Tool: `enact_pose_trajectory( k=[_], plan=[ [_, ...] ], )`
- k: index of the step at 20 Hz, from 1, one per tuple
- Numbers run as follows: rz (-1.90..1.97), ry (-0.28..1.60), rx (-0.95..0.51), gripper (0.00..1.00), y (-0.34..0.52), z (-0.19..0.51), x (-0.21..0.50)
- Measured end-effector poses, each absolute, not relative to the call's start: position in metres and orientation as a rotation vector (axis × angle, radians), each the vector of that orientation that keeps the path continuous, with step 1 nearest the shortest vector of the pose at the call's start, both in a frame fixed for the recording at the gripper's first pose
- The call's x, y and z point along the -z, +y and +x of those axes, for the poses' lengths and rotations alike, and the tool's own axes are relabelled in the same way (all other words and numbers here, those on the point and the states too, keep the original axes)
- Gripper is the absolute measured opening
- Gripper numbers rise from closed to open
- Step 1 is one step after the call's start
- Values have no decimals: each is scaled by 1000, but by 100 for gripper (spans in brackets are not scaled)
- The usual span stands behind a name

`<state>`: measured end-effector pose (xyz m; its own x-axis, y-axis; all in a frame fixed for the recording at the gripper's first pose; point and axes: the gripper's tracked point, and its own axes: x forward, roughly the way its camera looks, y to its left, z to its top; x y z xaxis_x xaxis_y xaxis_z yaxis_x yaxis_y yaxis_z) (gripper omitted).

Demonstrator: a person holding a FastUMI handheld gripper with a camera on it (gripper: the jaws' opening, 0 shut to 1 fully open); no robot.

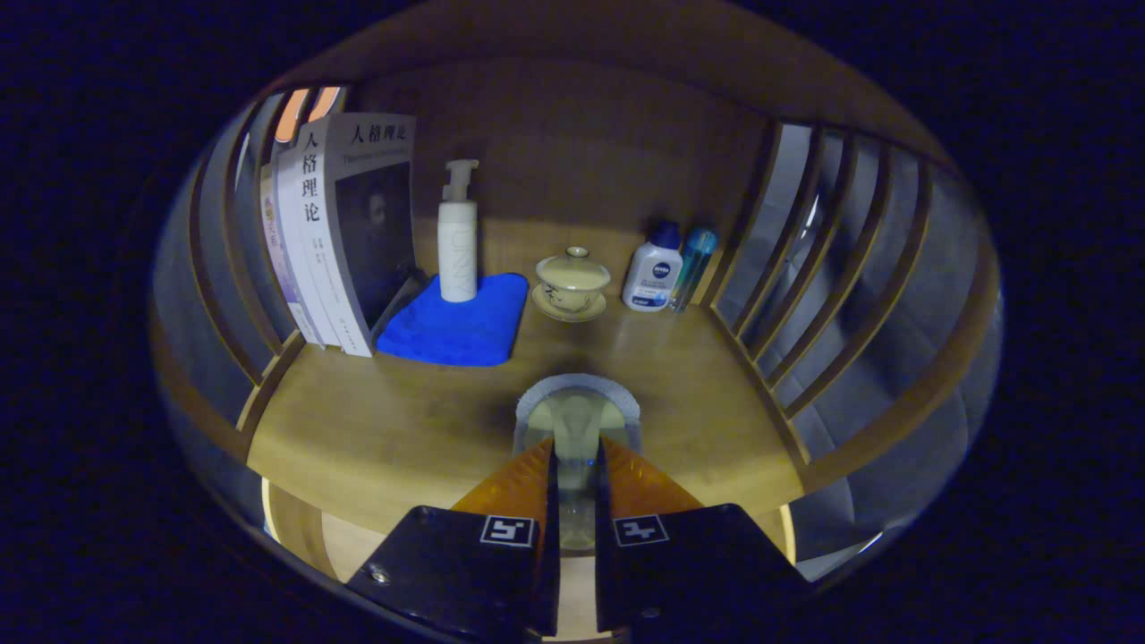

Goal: Pull open the drawer, take out the items inside it, and place them on the countertop above the cabinet.

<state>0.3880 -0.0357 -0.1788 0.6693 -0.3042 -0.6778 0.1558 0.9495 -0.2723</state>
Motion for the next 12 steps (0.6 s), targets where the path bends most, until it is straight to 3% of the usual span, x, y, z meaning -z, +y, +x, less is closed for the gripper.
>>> enact_pose_trajectory(
  k=[8,12],
  plan=[
    [-203,779,273,21,-42,406,202],
    [-198,773,239,44,-39,407,196]
  ],
)
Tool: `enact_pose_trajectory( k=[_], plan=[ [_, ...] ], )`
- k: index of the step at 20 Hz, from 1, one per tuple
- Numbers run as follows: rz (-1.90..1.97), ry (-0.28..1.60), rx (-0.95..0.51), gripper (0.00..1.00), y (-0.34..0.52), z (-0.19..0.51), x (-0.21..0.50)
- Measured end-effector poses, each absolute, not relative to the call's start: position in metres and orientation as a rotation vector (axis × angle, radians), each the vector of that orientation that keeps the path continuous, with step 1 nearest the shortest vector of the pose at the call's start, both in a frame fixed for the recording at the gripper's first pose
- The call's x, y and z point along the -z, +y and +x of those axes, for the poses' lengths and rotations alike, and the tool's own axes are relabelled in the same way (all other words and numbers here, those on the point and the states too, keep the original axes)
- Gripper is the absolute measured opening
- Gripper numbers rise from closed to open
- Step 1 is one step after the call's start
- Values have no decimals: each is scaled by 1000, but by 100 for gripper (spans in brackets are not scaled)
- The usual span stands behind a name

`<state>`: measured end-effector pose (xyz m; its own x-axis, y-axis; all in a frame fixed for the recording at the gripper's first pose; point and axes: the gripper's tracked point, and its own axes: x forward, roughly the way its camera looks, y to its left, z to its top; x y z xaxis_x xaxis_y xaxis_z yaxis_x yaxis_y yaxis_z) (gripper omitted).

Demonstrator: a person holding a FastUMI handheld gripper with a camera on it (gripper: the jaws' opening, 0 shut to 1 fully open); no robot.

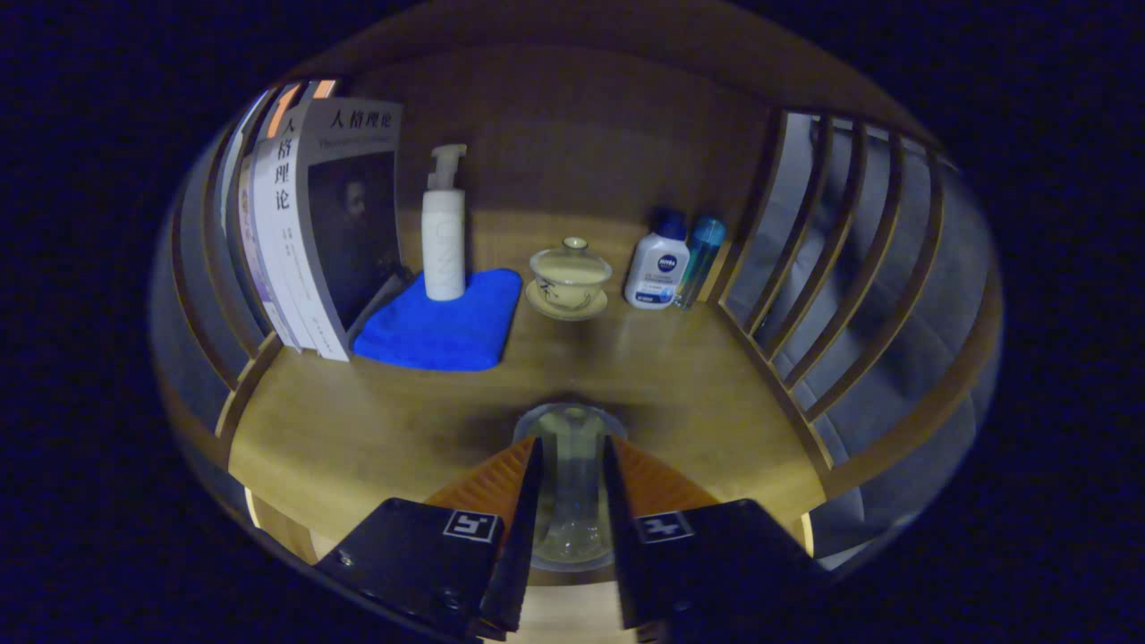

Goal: Pull open the drawer, take out the items inside it, and place them on the countertop above the cabinet.

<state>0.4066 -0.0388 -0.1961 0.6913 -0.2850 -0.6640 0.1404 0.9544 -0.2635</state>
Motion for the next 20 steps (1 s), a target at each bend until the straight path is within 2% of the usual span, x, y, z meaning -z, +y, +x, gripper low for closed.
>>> enact_pose_trajectory(
  k=[1,3,7,12,17,20],
  plan=[
    [-196,761,224,50,-35,403,191],
    [-190,726,204,72,-30,399,178],
    [-181,609,163,73,-13,376,143],
    [-148,522,53,92,12,317,117],
    [-137,433,-22,95,26,252,101],
    [-154,389,-46,100,32,216,100]
  ],
)
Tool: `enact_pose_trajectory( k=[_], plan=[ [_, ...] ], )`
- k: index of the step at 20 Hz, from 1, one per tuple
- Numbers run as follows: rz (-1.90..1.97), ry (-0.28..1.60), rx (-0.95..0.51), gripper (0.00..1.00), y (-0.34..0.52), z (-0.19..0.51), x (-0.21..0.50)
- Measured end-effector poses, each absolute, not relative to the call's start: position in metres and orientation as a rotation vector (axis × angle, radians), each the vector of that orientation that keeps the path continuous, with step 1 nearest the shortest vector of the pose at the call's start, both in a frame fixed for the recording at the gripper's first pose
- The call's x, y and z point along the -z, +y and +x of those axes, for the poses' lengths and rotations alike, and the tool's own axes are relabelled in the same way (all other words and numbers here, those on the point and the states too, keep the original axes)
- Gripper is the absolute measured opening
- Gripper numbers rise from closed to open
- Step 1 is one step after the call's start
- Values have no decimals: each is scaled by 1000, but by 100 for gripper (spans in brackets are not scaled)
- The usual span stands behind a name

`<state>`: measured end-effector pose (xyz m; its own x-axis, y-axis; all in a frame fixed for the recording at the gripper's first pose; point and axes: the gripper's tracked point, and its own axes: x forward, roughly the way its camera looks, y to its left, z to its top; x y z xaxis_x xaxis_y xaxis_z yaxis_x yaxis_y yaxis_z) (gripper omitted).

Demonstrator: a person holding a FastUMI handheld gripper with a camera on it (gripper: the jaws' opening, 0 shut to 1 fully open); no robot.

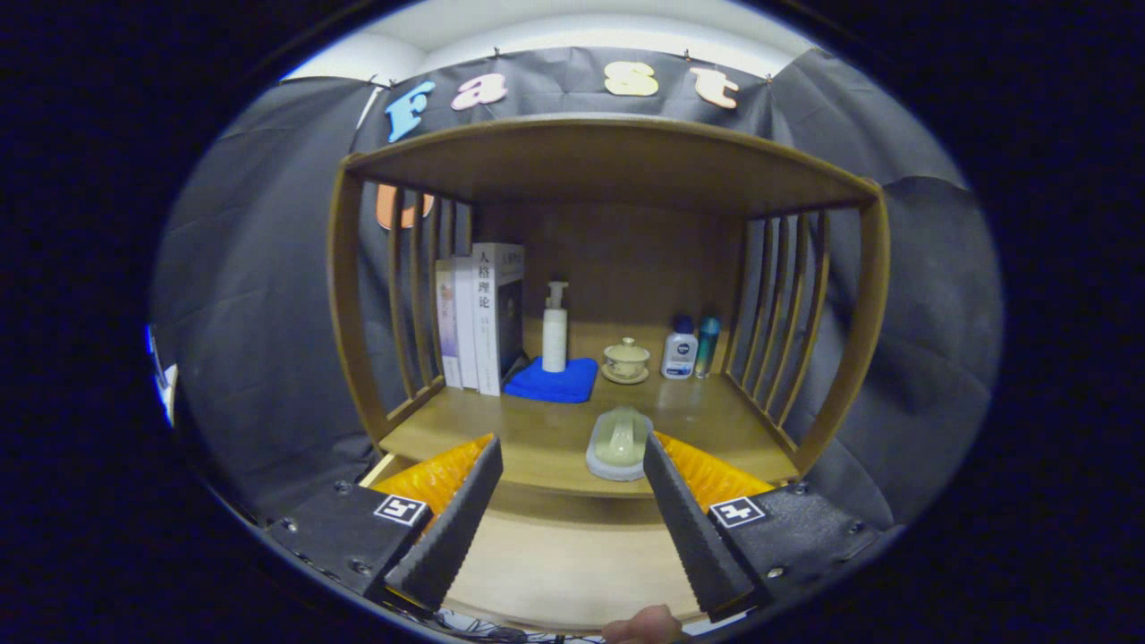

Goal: Pull open the drawer, take out the items inside it, and place them on the countertop above the cabinet.

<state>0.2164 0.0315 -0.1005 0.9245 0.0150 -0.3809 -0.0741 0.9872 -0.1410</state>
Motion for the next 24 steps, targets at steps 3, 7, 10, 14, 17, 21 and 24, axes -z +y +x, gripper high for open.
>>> enact_pose_trajectory(
  k=[3,7,10,14,17,21,24],
  plan=[
    [-165,343,-48,100,36,188,104],
    [-216,281,-79,100,47,153,118],
    [-244,273,-98,100,54,123,144],
    [-266,274,-58,100,42,95,184],
    [-238,304,-17,100,31,84,214],
    [-189,342,31,100,15,79,244],
    [-220,312,51,100,11,78,249]
  ],
)
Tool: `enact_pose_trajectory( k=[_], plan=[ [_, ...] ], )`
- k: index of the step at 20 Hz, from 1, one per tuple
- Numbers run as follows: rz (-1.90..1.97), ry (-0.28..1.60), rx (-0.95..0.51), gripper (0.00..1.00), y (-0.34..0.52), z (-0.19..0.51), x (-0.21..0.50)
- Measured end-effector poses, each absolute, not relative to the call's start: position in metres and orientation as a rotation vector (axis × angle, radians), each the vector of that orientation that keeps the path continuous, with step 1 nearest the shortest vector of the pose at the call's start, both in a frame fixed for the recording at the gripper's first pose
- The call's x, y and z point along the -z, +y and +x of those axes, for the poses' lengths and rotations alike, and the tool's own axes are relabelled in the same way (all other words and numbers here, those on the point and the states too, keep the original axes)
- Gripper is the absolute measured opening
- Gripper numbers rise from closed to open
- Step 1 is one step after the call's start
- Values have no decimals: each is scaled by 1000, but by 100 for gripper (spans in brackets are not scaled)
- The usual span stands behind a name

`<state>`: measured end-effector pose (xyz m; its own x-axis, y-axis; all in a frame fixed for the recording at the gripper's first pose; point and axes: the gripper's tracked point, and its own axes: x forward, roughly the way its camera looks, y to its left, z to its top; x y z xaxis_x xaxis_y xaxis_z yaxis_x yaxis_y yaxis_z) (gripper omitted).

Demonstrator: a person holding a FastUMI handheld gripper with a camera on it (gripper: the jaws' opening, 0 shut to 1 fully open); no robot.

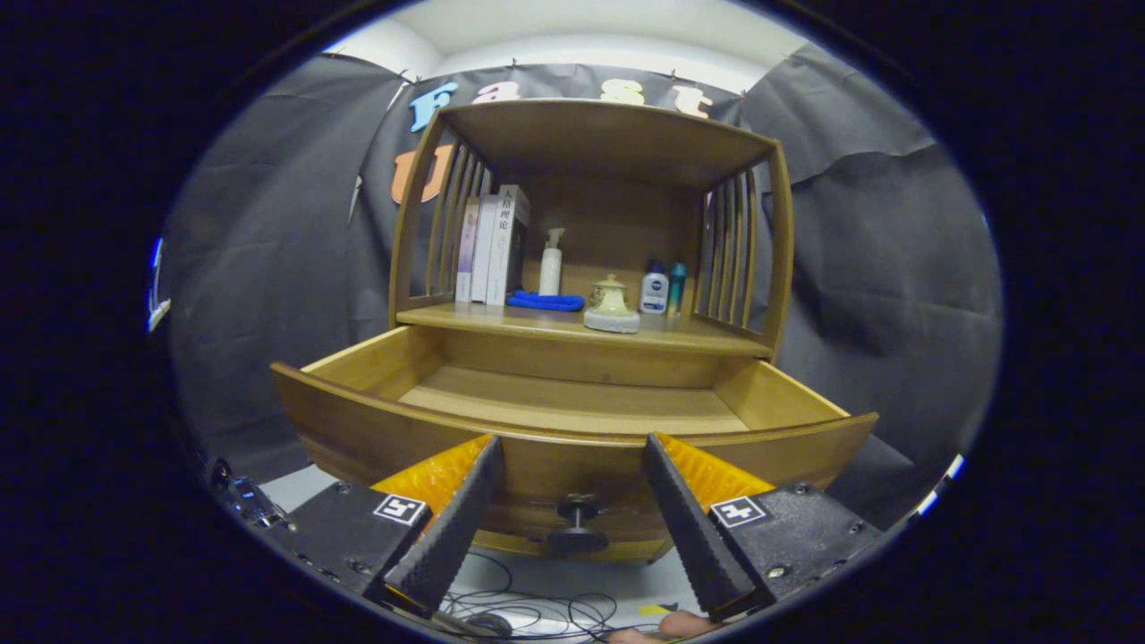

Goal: Pull open the drawer, take out the items inside it, and place them on the countertop above the cabinet.

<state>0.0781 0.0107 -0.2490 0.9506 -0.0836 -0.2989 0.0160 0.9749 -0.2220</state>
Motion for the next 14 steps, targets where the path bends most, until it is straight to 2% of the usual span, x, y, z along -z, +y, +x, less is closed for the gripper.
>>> enact_pose_trajectory(
  k=[9,12,14],
  plan=[
    [-216,255,77,100,10,78,258],
    [-162,341,88,100,3,74,290],
    [-138,328,83,100,1,75,292]
  ],
)
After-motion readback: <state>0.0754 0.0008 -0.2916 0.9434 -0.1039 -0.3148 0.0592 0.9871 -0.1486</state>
